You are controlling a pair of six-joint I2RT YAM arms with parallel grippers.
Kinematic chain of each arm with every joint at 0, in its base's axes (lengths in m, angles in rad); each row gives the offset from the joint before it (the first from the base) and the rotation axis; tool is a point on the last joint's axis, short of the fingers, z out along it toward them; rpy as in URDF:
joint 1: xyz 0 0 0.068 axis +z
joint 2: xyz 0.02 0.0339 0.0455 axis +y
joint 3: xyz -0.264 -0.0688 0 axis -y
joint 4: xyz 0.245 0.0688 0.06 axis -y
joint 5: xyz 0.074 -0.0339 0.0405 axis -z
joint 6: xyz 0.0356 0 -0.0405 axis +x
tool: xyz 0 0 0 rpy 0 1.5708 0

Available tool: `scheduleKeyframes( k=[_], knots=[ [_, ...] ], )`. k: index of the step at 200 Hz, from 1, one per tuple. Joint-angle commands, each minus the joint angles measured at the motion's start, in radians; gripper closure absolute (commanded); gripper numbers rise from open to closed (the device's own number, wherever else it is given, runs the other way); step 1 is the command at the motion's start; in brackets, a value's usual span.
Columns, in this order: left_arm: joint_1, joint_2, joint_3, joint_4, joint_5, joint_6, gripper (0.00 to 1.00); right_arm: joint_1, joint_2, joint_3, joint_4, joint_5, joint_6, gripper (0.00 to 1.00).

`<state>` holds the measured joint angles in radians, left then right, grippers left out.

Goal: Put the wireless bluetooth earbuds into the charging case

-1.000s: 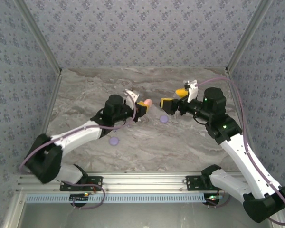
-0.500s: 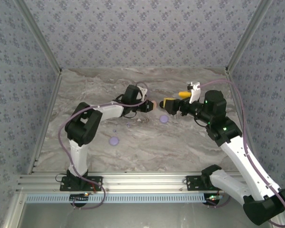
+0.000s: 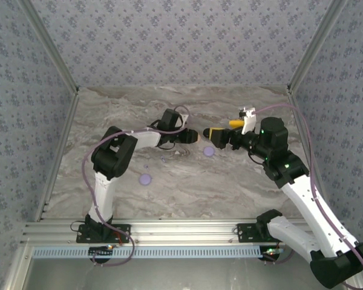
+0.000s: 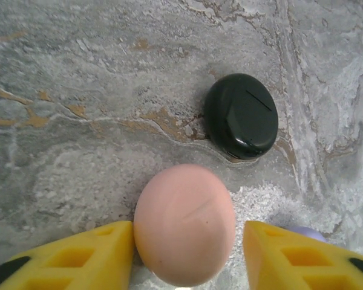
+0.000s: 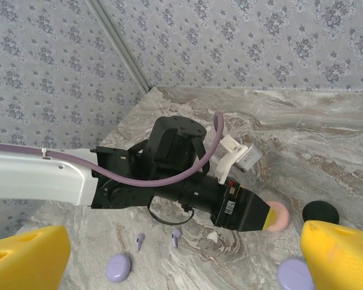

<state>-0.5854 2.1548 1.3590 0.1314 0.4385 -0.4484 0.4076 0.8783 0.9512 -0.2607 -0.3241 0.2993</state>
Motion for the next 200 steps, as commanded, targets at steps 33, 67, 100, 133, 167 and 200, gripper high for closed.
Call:
scheduleKeyframes(
  k=[33,67,100,133,167,200],
  knots=[
    [0.046,-0.14,-0.055,-0.037,-0.02,0.067,0.38,-0.003,-0.011,-0.008,-0.04,0.046,-0.025,0.0],
    [0.058,-0.34,-0.184,-0.02,-0.118,0.107,0.33,0.02,0.009,-0.034,-0.026,-0.048,-0.11,0.0],
    [0.065,-0.532,-0.327,0.01,-0.214,0.101,0.3,0.166,0.062,-0.076,-0.011,-0.01,-0.277,0.0],
    [0.064,-0.733,-0.481,0.034,-0.317,0.057,0.27,0.346,0.188,-0.093,0.039,0.117,-0.363,0.0],
    [0.079,-0.961,-0.584,-0.039,-0.448,0.04,0.17,0.473,0.386,-0.089,0.113,0.128,-0.431,0.0],
    [0.208,-1.123,-0.611,-0.17,-0.449,-0.044,0.1,0.547,0.547,-0.058,0.183,0.103,-0.66,0.0]
  ],
)
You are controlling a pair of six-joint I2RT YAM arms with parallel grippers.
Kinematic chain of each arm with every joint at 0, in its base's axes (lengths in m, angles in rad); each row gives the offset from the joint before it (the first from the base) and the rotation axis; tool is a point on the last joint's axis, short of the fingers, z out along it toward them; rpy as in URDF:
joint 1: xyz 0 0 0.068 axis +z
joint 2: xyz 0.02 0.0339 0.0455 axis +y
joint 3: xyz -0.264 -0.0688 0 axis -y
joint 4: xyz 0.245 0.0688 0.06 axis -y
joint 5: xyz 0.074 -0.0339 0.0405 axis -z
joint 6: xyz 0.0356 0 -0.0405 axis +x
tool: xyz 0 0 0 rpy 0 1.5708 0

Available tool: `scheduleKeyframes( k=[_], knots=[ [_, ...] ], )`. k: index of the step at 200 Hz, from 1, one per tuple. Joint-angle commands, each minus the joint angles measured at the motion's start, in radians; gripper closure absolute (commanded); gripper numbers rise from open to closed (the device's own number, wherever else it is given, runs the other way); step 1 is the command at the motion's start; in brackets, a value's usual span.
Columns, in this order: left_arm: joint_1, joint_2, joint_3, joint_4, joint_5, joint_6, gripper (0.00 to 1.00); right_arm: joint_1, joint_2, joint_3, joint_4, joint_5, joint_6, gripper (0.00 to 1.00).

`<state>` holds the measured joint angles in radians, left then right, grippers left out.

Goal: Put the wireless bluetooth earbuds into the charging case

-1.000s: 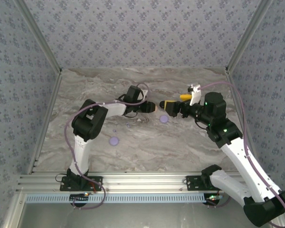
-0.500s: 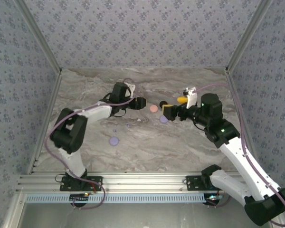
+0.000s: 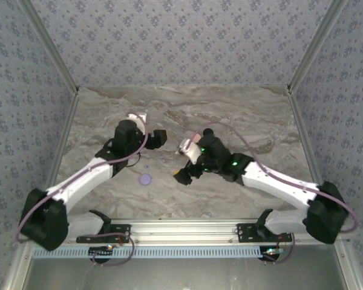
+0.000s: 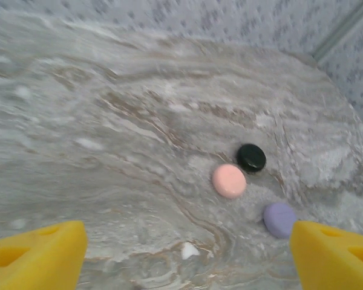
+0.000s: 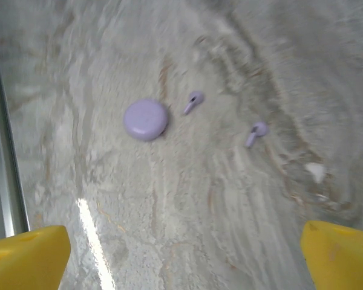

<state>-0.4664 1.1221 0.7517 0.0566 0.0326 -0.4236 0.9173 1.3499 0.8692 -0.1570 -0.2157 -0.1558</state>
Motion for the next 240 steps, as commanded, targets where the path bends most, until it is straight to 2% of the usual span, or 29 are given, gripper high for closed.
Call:
scheduleKeyframes(
  k=[1,19,50,87,115,134,189,240],
  knots=[
    [0.094,-0.094,-0.003,-0.1,-0.04,-0.072,0.1,0.038,0.079,0.025,0.08,-0.007,-0.212,0.0],
    [0.171,-0.143,-0.01,-0.152,-0.002,-0.106,0.1,0.053,0.16,0.068,0.109,-0.076,-0.318,0.0],
    [0.253,-0.206,-0.04,-0.195,0.009,-0.157,0.08,0.089,0.313,0.169,0.14,-0.216,-0.425,0.0],
    [0.303,-0.26,-0.073,-0.224,0.009,-0.197,0.07,0.124,0.534,0.407,0.024,-0.212,-0.5,0.0],
    [0.319,-0.277,-0.077,-0.247,0.008,-0.201,0.06,0.127,0.635,0.479,0.028,-0.215,-0.541,0.0],
    [0.326,-0.287,-0.08,-0.257,0.007,-0.203,0.05,0.124,0.69,0.526,-0.011,-0.208,-0.578,0.04],
    [0.334,-0.299,-0.105,-0.244,-0.005,-0.22,0.05,0.119,0.808,0.617,-0.102,-0.172,-0.604,0.1],
    [0.334,-0.309,-0.109,-0.248,-0.015,-0.218,0.05,0.111,0.831,0.614,-0.146,-0.151,-0.597,0.17]
  ],
)
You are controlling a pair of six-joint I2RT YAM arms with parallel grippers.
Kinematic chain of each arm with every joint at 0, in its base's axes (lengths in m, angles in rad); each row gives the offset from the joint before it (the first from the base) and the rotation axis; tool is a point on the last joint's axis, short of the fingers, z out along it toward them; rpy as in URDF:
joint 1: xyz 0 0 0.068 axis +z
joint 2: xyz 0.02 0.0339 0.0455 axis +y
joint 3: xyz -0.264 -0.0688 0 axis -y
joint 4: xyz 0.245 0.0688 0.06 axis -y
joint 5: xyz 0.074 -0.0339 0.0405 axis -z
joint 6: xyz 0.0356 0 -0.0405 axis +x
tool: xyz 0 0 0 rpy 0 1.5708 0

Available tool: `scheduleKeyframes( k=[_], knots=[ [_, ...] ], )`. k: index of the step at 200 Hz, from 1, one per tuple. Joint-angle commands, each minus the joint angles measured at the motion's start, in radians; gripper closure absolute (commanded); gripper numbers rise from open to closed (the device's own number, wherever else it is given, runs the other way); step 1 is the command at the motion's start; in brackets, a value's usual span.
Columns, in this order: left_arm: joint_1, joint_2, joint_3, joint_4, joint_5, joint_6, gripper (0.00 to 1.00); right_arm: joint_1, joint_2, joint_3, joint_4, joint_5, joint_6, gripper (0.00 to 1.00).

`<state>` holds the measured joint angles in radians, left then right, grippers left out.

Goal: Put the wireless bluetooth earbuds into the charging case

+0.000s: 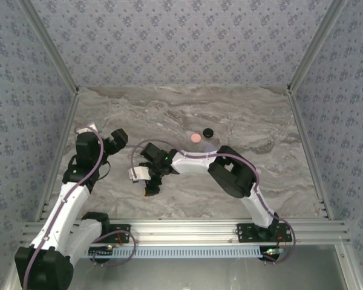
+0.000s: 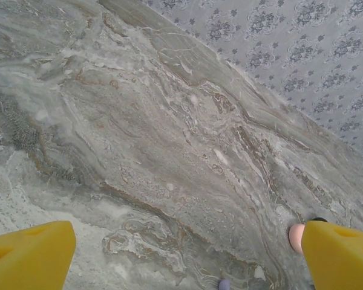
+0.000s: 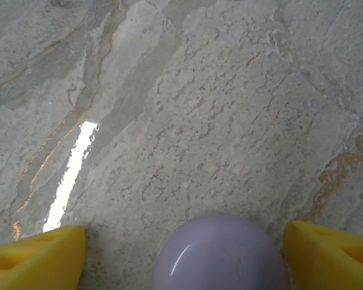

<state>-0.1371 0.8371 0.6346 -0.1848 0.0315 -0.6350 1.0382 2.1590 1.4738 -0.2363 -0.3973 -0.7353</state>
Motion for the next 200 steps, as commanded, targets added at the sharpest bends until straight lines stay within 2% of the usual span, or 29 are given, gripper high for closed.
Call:
scheduleKeyframes(
  k=[1,51,126,200],
  knots=[
    [0.005,-0.024,0.008,-0.007,-0.014,-0.007,0.05,-0.01,0.021,0.008,-0.068,0.031,-0.017,0.17],
    [0.005,-0.027,-0.001,0.008,-0.016,-0.02,0.04,-0.02,-0.009,-0.044,-0.089,0.049,-0.012,0.27],
    [0.004,-0.025,0.001,0.01,-0.01,-0.016,0.03,-0.044,-0.031,-0.07,-0.093,0.078,0.011,0.32],
    [0.004,-0.025,0.001,0.01,-0.008,-0.011,0.03,-0.043,-0.032,-0.07,-0.076,0.07,0.039,0.51]
  ],
)
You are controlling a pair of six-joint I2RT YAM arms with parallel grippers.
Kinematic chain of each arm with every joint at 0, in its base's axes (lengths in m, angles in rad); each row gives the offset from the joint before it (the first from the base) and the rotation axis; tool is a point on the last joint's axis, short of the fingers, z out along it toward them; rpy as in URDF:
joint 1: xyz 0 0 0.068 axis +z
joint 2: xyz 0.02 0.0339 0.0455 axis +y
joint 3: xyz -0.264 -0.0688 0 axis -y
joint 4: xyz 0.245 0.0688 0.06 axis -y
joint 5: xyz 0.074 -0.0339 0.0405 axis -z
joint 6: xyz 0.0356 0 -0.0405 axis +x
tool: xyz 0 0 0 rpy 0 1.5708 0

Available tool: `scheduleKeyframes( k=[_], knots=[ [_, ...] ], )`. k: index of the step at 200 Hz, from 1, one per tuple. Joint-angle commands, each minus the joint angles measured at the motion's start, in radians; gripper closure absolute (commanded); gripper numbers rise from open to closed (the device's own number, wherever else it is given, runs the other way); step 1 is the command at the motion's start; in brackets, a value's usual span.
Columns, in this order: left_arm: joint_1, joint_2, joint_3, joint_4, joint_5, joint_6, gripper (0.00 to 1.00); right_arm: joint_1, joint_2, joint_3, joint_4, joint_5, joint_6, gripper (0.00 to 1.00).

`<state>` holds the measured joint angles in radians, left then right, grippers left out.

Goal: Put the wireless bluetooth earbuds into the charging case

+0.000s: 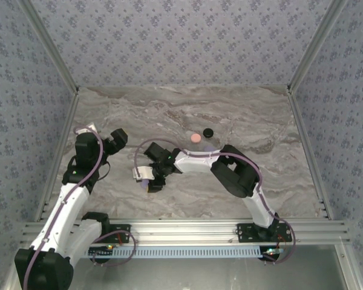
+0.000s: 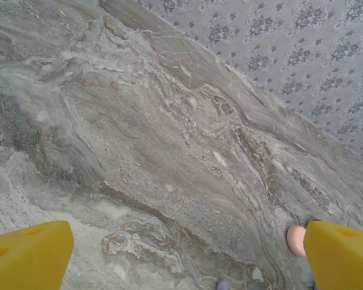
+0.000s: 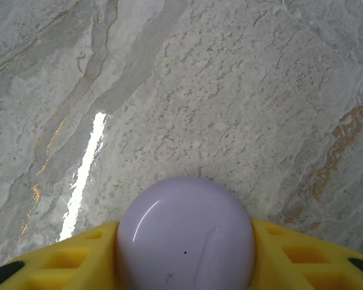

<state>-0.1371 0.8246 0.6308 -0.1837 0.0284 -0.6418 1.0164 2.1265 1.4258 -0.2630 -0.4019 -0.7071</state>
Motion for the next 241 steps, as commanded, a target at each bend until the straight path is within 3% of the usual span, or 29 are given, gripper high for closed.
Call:
scheduleKeyframes(
  k=[1,34,67,116,144,161,197,241],
  knots=[
    [0.005,-0.013,0.005,0.009,-0.005,-0.003,0.03,-0.021,0.0,-0.022,-0.048,0.075,0.011,0.52],
    [0.005,-0.012,-0.004,0.024,0.018,0.0,0.03,-0.031,-0.042,-0.045,-0.018,0.083,0.04,0.56],
    [0.005,0.0,-0.001,0.075,0.106,0.022,0.06,-0.067,-0.189,-0.116,0.037,0.104,0.074,0.56],
    [0.002,0.104,0.066,0.207,0.464,0.066,0.09,-0.188,-0.498,-0.19,-0.024,0.145,0.032,0.58],
    [-0.01,0.192,0.085,0.368,0.723,0.006,0.13,-0.246,-0.655,-0.204,-0.068,0.163,-0.022,0.58],
    [-0.038,0.239,0.112,0.413,0.821,-0.004,0.14,-0.262,-0.718,-0.203,-0.086,0.167,-0.051,0.58],
    [-0.149,0.301,0.178,0.426,0.923,0.043,0.14,-0.263,-0.771,-0.19,-0.11,0.196,-0.088,0.58],
    [-0.239,0.346,0.233,0.418,0.953,0.079,0.17,-0.256,-0.779,-0.151,-0.141,0.215,-0.123,0.58]
  ],
)
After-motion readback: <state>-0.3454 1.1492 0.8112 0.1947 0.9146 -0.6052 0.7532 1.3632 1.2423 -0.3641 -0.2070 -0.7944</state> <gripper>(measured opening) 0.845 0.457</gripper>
